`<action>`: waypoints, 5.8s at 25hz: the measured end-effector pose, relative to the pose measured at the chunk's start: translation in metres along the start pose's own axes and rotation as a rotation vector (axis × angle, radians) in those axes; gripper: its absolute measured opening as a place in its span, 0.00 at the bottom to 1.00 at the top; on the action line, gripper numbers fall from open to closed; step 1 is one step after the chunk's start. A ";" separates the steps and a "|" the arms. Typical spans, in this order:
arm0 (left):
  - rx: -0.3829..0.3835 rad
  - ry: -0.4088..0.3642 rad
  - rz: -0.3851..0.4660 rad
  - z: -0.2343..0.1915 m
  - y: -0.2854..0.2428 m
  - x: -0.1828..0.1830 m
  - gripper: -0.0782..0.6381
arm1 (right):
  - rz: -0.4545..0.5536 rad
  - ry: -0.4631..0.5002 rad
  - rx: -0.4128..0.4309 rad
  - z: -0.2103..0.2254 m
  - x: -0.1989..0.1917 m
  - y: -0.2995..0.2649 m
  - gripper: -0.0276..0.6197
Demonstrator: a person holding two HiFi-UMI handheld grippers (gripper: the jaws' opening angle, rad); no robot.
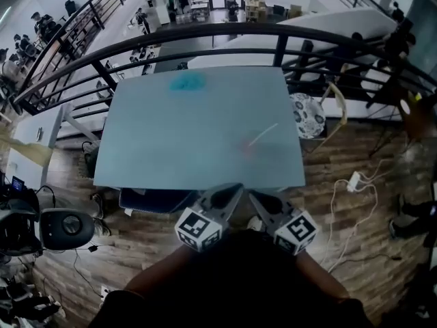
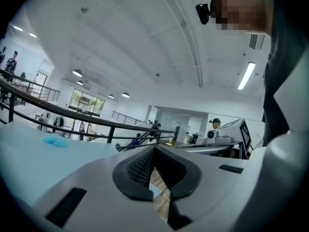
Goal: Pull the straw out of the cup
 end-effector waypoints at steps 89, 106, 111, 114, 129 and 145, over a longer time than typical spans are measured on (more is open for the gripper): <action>0.026 0.161 -0.294 -0.227 -0.220 -0.066 0.12 | -0.111 -0.631 -0.306 0.375 -0.163 -0.129 0.18; 0.053 0.167 -0.275 -0.229 -0.213 -0.062 0.12 | -0.122 -0.584 -0.294 0.370 -0.156 -0.130 0.10; 0.061 0.160 -0.260 -0.221 -0.207 -0.055 0.12 | -0.104 -0.547 -0.284 0.362 -0.140 -0.123 0.10; 0.067 0.146 -0.250 -0.215 -0.203 -0.049 0.12 | -0.089 -0.523 -0.275 0.359 -0.130 -0.118 0.10; 0.111 0.092 -0.180 -0.185 -0.172 -0.023 0.12 | -0.006 -0.393 -0.223 0.331 -0.061 -0.088 0.10; 0.109 0.034 -0.105 -0.133 -0.158 -0.003 0.12 | 0.058 -0.236 -0.136 0.286 0.016 -0.038 0.10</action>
Point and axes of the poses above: the fingertips, and each gripper's own axes: y backward along the fingers, z to its right, x out of its top, the point moved 1 cm from there along y, backward along the fingers, and after that the axes turned 1 degree about x, right-handed, at the moved point
